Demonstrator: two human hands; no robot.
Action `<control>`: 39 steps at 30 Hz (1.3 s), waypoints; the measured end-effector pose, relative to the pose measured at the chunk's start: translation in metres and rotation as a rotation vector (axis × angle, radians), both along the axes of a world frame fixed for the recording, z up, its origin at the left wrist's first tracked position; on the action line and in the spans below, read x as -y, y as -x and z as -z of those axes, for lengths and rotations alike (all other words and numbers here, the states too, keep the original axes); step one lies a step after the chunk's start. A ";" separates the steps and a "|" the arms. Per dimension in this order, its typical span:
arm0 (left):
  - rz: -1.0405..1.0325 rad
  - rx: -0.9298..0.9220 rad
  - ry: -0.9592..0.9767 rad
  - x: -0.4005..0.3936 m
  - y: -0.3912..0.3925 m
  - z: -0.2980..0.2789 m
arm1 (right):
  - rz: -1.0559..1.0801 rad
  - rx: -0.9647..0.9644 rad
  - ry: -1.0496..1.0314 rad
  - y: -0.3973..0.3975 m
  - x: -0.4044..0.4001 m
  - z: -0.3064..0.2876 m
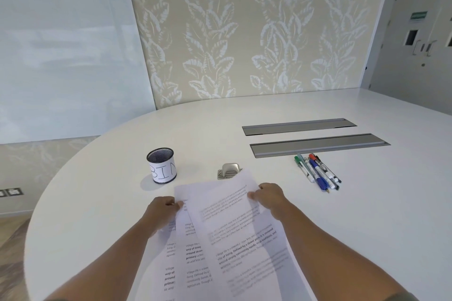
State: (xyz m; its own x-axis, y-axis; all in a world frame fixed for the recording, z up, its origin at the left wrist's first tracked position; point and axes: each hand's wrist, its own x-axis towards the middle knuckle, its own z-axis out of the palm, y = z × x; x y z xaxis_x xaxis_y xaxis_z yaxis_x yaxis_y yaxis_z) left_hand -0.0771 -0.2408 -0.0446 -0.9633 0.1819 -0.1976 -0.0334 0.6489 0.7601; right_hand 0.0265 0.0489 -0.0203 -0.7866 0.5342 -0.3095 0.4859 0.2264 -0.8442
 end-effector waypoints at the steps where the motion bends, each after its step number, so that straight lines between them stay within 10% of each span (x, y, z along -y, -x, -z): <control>1: 0.000 0.005 -0.036 0.000 0.000 -0.001 | 0.035 -0.052 0.065 -0.001 0.000 -0.001; 15: -0.022 0.043 -0.241 -0.007 -0.007 -0.016 | 0.066 -0.297 0.145 0.002 0.006 0.009; 29: -0.084 0.137 0.329 0.022 -0.009 -0.007 | 0.101 -0.301 0.141 0.005 0.002 0.016; 39: -0.060 0.047 0.160 0.010 -0.007 -0.002 | 0.112 -0.351 0.231 0.004 0.005 0.012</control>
State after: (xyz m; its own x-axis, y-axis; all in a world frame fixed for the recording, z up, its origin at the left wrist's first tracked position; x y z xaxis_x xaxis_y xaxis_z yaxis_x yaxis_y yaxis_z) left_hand -0.0697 -0.2507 -0.0428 -0.9604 0.0868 -0.2649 -0.1091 0.7574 0.6437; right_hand 0.0230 0.0438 -0.0318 -0.8066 0.5702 -0.1554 0.1716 -0.0258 -0.9848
